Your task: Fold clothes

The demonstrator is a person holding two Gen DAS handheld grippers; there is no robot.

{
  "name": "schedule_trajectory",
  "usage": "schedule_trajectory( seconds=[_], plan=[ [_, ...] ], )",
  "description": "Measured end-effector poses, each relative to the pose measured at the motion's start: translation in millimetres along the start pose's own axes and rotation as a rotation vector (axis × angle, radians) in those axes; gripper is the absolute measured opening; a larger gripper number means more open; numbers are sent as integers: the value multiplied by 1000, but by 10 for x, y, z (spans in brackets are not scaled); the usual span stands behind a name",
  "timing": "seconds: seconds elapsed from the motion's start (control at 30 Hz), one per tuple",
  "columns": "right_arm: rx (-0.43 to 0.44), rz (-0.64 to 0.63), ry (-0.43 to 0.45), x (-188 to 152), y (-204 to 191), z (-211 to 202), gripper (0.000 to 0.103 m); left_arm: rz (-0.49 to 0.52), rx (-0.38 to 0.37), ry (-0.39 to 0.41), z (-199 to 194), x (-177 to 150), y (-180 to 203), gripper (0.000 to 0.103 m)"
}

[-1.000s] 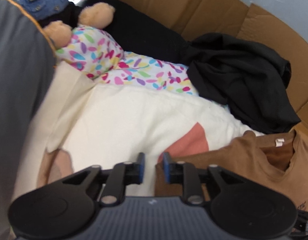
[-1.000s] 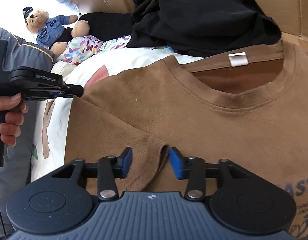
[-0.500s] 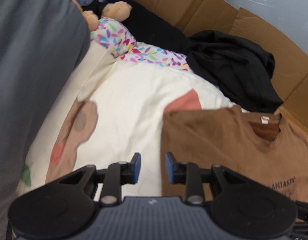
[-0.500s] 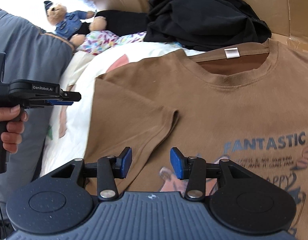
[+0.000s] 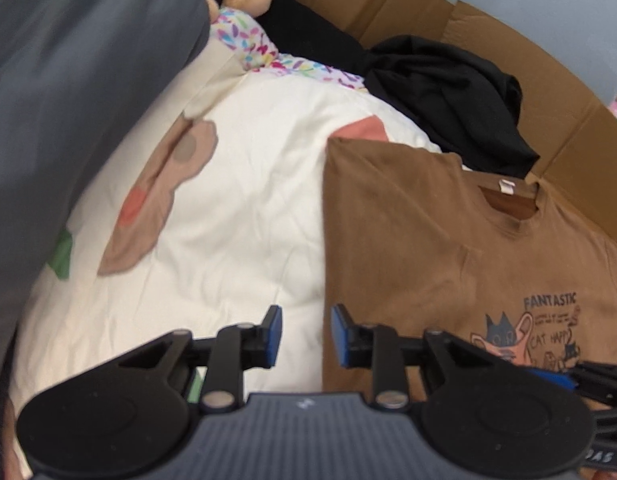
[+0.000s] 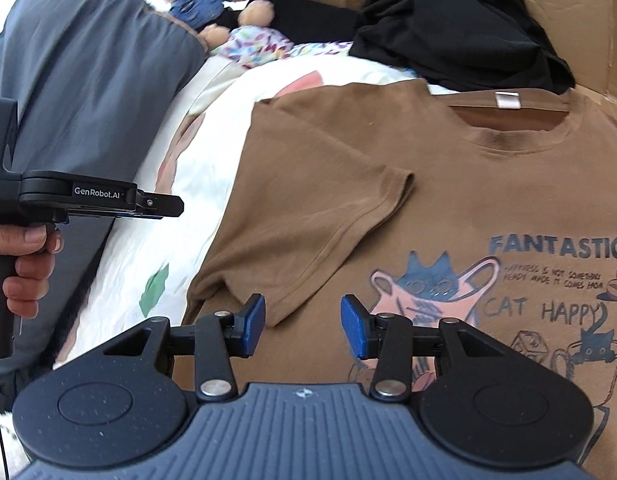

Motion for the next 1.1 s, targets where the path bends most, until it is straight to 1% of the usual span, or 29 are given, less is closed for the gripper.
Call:
schedule_trajectory(
  seconds=[0.1,0.2,0.33,0.43,0.57,0.7,0.73,0.8,0.83,0.87,0.9,0.93,0.97,1.0,1.03,1.1],
  plan=[
    [10,-31,-13,-65,-81,77,46,26,-3,3,18,-147,42,29],
    [14,-45,-25,-107,-135,162,46,66,-13,-19,91,-295,91,29],
    [21,-47,-31,-133,-182,280,46,75,-35,-32,128,-429,106,30],
    [19,-54,-40,-145,-206,385,46,84,-43,-34,138,-503,101,33],
    [15,-60,-54,-163,-224,507,46,64,-81,-49,159,-588,98,35],
    [9,-65,-55,-171,-229,600,45,83,-106,-48,171,-636,125,37],
    [9,-67,-50,-165,-231,616,43,95,-109,-55,194,-654,145,37],
    [0,-81,-46,-160,-225,631,33,122,-105,-72,247,-708,185,37],
    [-4,-88,-44,-157,-222,638,23,136,-94,-80,279,-736,199,37],
    [-7,-100,-45,-157,-220,632,18,145,-78,-87,311,-760,202,37],
    [-10,-112,-45,-158,-217,626,15,145,-63,-91,336,-775,195,37],
    [-10,-121,-49,-159,-215,613,9,142,-54,-96,354,-783,185,34],
    [-9,-130,-52,-160,-213,600,6,132,-48,-98,375,-788,174,27],
    [-9,-139,-54,-157,-212,580,6,122,-43,-97,390,-787,165,23],
    [-10,-149,-56,-152,-212,557,5,121,-38,-94,390,-779,160,17],
    [-9,-167,-54,-136,-220,500,5,123,-27,-85,377,-759,155,14]
  ],
)
Point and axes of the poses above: each gripper's, at about its wrist camera, not at the fingertips, and z roughly the way its jaws point, y to its right, x to its top, the point moved 10 cm from there along z, roughly the way its jaws point, and after that the axes turned 1 degree about y, right-handed, at the moved point
